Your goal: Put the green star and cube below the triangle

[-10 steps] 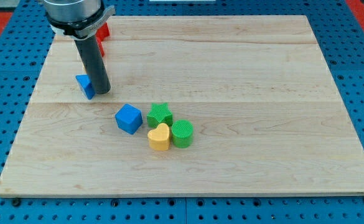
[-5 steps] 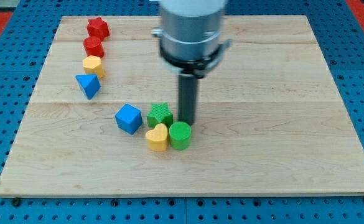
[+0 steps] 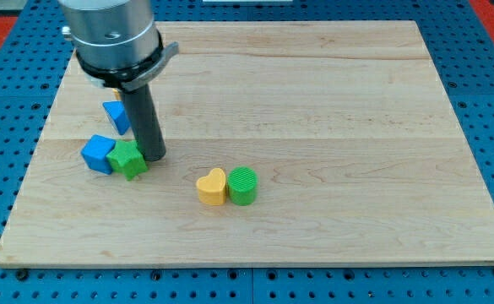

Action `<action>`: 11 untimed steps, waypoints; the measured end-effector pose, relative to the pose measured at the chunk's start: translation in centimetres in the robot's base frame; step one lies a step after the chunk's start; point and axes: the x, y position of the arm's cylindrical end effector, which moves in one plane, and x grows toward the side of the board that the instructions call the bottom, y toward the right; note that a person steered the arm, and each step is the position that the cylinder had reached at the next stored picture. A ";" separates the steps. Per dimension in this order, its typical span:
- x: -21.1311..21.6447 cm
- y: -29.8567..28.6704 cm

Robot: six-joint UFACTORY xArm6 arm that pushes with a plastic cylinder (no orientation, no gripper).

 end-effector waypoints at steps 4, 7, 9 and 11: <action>-2.6 -6.6; 2.1 -13.1; 5.7 -8.5; 8.6 -9.0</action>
